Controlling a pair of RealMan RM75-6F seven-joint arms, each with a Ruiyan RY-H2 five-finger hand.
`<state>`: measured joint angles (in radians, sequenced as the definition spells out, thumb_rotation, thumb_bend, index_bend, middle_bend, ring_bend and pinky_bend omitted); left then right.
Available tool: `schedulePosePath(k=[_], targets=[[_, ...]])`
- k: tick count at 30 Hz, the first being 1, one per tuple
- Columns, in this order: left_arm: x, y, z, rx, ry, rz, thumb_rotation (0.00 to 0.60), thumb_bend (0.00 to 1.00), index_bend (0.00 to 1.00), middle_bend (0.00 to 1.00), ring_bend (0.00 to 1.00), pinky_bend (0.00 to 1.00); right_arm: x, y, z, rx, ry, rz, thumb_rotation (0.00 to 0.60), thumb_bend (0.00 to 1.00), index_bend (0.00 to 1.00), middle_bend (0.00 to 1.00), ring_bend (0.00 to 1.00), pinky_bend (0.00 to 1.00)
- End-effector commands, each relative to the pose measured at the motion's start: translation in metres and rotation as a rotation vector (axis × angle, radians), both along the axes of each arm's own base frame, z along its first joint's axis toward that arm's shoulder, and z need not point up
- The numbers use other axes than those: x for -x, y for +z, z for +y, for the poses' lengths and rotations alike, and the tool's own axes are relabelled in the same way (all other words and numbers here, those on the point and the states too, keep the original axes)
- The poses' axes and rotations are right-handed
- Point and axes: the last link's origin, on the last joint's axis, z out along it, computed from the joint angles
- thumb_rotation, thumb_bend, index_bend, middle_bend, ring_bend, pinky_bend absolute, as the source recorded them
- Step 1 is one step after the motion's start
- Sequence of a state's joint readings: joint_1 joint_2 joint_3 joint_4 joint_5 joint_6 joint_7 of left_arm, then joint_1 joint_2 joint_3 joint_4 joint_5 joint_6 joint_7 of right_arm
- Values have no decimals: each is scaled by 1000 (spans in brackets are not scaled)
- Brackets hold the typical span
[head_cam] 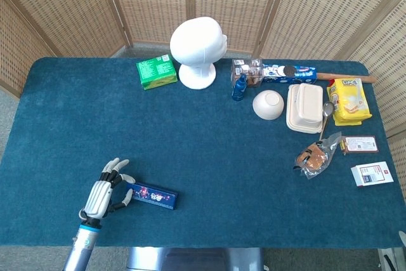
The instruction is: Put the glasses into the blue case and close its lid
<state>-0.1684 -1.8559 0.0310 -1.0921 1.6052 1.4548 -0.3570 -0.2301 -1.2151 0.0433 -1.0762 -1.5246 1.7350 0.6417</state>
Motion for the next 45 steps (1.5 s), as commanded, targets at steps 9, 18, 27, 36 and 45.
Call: schedulePosePath(k=[9, 18, 27, 36, 45], targets=[[-1, 2, 2, 17, 19, 5, 600, 381, 193, 2, 0, 0, 0, 0, 1, 1, -2, -2, 499, 217, 0, 126, 0, 185], [-5, 2, 4, 9, 30, -13, 600, 365, 121, 0, 0, 0, 1, 2, 2, 4, -4, -2, 496, 216, 0, 126, 0, 185], [-7, 4, 9, 0, 53, -39, 600, 359, 108, 0, 0, 0, 0, 2, 3, 5, -5, -1, 495, 215, 0, 126, 0, 186], [-8, 6, 15, 2, 75, -53, 600, 358, 113, 0, 0, 0, 0, 2, 2, 3, -2, 1, 493, 216, 0, 126, 0, 186], [-16, 13, 15, -15, 48, -71, 600, 357, 113, 0, 0, 0, 0, 2, 2, 3, -6, 2, 495, 216, 0, 126, 0, 187]])
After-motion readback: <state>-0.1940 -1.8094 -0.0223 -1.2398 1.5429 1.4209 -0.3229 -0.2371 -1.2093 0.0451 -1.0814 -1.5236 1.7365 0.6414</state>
